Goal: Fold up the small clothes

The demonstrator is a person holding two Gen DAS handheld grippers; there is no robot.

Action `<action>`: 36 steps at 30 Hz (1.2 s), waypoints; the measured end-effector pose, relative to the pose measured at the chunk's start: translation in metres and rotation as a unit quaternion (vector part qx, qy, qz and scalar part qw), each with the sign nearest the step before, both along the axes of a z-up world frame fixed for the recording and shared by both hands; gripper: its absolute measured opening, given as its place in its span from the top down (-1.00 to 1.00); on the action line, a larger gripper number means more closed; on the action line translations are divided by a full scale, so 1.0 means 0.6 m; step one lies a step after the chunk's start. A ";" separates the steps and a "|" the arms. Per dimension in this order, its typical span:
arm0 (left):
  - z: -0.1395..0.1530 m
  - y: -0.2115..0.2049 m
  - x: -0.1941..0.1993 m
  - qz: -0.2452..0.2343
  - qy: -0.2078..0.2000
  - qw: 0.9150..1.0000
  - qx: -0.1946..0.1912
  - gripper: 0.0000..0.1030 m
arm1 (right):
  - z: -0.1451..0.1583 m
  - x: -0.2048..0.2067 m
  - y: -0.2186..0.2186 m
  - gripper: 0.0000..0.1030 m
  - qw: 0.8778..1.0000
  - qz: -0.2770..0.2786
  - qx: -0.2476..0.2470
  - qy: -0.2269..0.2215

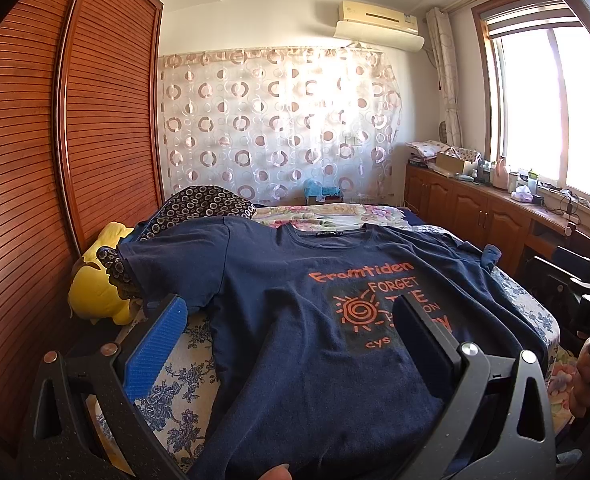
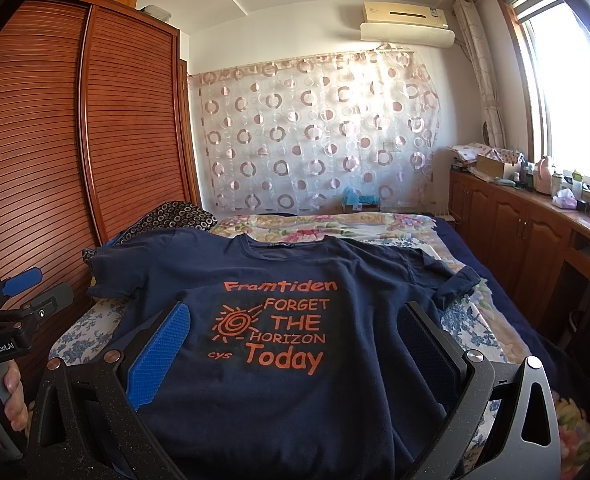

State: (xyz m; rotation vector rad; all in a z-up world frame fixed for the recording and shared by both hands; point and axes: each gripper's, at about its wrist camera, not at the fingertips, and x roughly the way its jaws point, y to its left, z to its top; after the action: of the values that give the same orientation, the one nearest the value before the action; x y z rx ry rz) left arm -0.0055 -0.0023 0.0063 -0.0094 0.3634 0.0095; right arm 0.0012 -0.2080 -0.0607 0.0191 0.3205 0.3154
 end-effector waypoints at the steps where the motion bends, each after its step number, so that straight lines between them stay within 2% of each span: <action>1: 0.000 0.000 0.000 0.000 0.000 1.000 0.000 -1.00 | 0.000 0.000 0.000 -1.00 1.000 0.000 0.000 0.000; 28: 0.000 -0.003 0.000 0.000 0.000 1.000 0.001 -1.00 | -0.002 0.000 0.003 -1.00 1.000 0.002 0.001 0.001; 36: -0.011 0.010 0.011 0.001 0.019 1.000 -0.006 -1.00 | -0.012 0.013 0.010 -1.00 1.000 0.007 0.003 0.013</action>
State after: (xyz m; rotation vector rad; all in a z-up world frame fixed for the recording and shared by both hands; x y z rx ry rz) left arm 0.0013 0.0035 -0.0002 -0.0216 0.4015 0.0090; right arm 0.0090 -0.2020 -0.0680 0.0270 0.3448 0.3310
